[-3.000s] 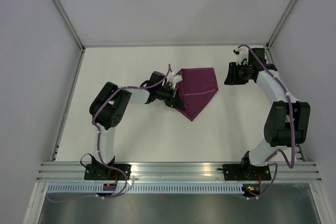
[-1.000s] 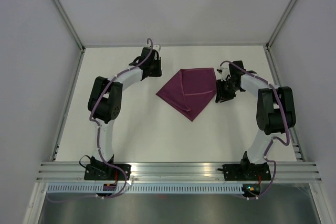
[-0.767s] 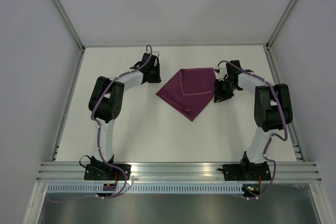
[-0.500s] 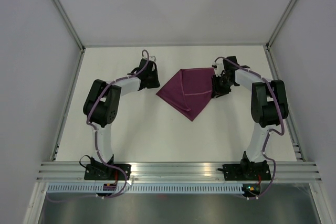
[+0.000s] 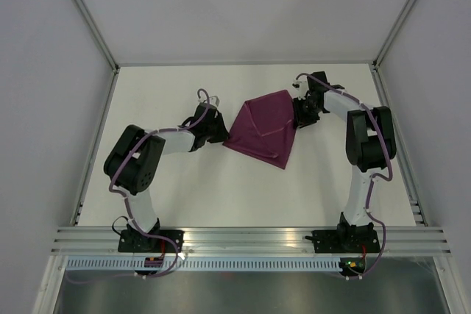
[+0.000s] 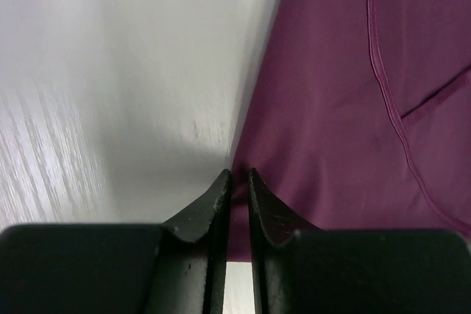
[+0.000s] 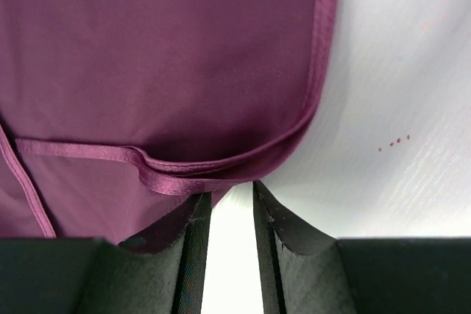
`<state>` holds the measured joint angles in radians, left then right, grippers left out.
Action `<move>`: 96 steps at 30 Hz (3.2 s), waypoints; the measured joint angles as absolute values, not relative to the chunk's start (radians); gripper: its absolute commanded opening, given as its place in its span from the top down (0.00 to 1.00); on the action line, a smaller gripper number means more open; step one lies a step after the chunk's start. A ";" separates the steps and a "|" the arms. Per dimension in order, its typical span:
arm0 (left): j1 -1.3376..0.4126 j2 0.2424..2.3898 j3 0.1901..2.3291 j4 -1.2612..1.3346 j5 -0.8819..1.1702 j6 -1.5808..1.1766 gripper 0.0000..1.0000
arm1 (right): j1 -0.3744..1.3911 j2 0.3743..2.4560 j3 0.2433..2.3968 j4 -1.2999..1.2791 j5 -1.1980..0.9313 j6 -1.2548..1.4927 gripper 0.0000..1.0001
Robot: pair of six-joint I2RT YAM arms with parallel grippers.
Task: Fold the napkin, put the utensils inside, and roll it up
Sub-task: Fold the napkin, then roll the napkin with the utensil
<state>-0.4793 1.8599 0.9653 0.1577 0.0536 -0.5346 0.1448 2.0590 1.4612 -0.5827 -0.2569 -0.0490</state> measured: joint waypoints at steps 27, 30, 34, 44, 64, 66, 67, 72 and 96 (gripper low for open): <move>-0.552 1.605 0.758 0.098 -0.035 -0.608 0.69 | 0.167 2.020 1.413 -0.557 -0.160 -0.064 0.60; -0.552 1.578 0.788 0.075 -0.044 -0.596 0.67 | 0.150 2.002 1.392 -0.564 -0.159 -0.069 0.59; -0.552 1.531 0.823 0.055 -0.049 -0.577 0.66 | 0.117 1.975 1.370 -0.568 -0.159 -0.076 0.58; -0.552 1.410 0.847 0.039 -0.019 -0.544 0.63 | 0.055 1.799 1.315 -0.583 -0.158 -0.108 0.56; -0.552 1.298 0.948 -0.093 -0.026 -0.477 0.58 | 0.229 1.536 1.158 -0.518 -0.203 -0.352 0.49; -0.552 1.268 0.929 -0.108 -0.028 -0.477 0.57 | 0.290 1.517 1.112 -0.506 -0.204 -0.366 0.48; -0.552 1.248 0.920 -0.120 -0.030 -0.477 0.57 | 0.326 1.509 1.085 -0.494 -0.202 -0.374 0.48; -0.552 1.158 0.904 -0.154 -0.065 -0.477 0.55 | 0.472 1.504 1.002 -0.466 -0.184 -0.417 0.48; -0.524 1.117 0.904 -0.193 -0.165 -0.466 0.53 | 0.728 1.554 0.910 -0.286 -0.075 -0.583 0.47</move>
